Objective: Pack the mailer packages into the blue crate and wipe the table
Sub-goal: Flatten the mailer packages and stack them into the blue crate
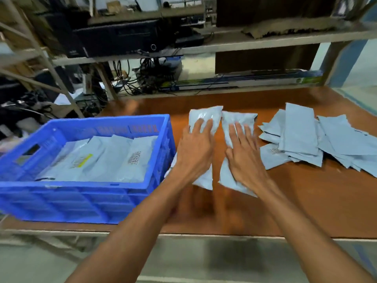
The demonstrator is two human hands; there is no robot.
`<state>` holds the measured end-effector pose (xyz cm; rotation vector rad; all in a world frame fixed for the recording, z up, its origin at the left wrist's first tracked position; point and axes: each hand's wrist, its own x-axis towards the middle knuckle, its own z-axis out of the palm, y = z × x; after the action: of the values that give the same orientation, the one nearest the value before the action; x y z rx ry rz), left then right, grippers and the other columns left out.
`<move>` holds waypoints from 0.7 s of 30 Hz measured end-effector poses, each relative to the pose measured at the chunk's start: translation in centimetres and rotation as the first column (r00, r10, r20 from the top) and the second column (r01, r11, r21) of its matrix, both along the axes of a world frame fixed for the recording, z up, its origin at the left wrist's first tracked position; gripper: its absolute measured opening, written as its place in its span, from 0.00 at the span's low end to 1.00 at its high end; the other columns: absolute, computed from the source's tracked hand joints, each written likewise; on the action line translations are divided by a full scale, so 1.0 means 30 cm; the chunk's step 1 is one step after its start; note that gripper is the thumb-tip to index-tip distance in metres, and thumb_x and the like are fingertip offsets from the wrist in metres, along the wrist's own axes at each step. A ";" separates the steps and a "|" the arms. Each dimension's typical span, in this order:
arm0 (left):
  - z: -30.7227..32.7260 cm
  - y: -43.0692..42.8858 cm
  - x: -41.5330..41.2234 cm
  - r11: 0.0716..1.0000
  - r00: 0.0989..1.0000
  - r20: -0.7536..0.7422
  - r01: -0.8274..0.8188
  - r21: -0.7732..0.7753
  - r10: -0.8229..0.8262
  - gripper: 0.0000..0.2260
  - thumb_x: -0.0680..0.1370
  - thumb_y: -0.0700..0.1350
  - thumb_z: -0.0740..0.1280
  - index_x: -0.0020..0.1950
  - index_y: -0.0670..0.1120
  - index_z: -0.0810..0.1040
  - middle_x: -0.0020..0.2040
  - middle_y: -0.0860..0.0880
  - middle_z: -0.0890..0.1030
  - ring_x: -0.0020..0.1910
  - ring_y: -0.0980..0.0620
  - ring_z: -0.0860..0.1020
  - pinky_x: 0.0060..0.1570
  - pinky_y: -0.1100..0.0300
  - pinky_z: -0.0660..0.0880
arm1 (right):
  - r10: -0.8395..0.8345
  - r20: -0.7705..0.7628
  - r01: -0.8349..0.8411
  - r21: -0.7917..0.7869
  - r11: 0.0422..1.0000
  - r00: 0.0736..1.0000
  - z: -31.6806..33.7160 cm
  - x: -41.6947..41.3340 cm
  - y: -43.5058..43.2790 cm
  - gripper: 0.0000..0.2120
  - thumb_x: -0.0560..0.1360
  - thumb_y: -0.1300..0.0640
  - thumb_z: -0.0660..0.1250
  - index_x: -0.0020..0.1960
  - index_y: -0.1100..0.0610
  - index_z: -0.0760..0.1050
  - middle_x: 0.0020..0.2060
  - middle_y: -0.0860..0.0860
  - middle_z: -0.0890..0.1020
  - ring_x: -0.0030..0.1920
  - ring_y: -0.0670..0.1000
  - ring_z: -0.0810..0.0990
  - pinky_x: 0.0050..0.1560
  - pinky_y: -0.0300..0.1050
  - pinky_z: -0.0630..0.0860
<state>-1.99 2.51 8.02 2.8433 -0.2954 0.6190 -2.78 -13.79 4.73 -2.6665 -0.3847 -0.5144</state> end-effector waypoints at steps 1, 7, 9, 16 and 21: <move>0.088 0.045 0.016 1.000 0.996 0.095 0.001 -0.005 0.000 0.23 0.82 0.50 0.48 0.76 0.48 0.64 0.74 0.44 0.68 0.69 0.39 0.69 0.65 0.44 0.68 | 0.023 0.064 -0.025 0.037 0.999 0.998 0.083 0.020 0.053 0.30 0.79 0.51 0.47 0.80 0.56 0.49 0.80 0.54 0.51 0.80 0.57 0.45 0.77 0.56 0.46; 0.347 0.566 0.022 0.993 0.971 0.207 -0.121 0.010 0.116 0.22 0.81 0.52 0.50 0.75 0.50 0.63 0.72 0.43 0.68 0.64 0.35 0.71 0.62 0.40 0.71 | 0.178 0.206 -0.212 0.158 0.964 0.962 0.370 0.079 0.495 0.30 0.80 0.49 0.45 0.80 0.58 0.53 0.79 0.56 0.55 0.79 0.56 0.48 0.79 0.54 0.42; 0.317 0.790 -0.018 0.987 0.973 0.186 -0.148 0.066 0.134 0.20 0.82 0.48 0.54 0.72 0.44 0.68 0.70 0.39 0.70 0.64 0.34 0.72 0.60 0.38 0.71 | 0.223 0.177 -0.244 0.110 0.963 0.959 0.363 0.097 0.673 0.33 0.78 0.45 0.41 0.80 0.58 0.52 0.79 0.56 0.56 0.79 0.56 0.50 0.78 0.56 0.45; 0.130 1.463 -0.072 0.943 0.981 0.172 -0.137 0.304 0.088 0.09 0.69 0.32 0.70 0.48 0.31 0.79 0.51 0.32 0.80 0.43 0.33 0.81 0.31 0.38 0.79 | 0.285 -0.118 -0.291 -0.039 0.956 0.951 0.216 0.083 1.331 0.28 0.81 0.47 0.49 0.79 0.56 0.54 0.78 0.54 0.58 0.76 0.63 0.55 0.73 0.64 0.57; 0.000 1.637 0.034 0.903 0.981 -0.124 -0.086 0.421 0.151 0.15 0.82 0.42 0.59 0.67 0.39 0.73 0.73 0.38 0.67 0.68 0.36 0.69 0.54 0.39 0.75 | 0.186 -0.301 -0.221 -0.085 0.971 0.935 0.136 0.089 1.593 0.29 0.81 0.45 0.51 0.78 0.57 0.54 0.77 0.54 0.58 0.76 0.65 0.53 0.74 0.65 0.52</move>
<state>-0.96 51.63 8.01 3.3187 -0.2522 0.3897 -0.11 33.99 8.82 -2.7167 -0.6100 -0.0324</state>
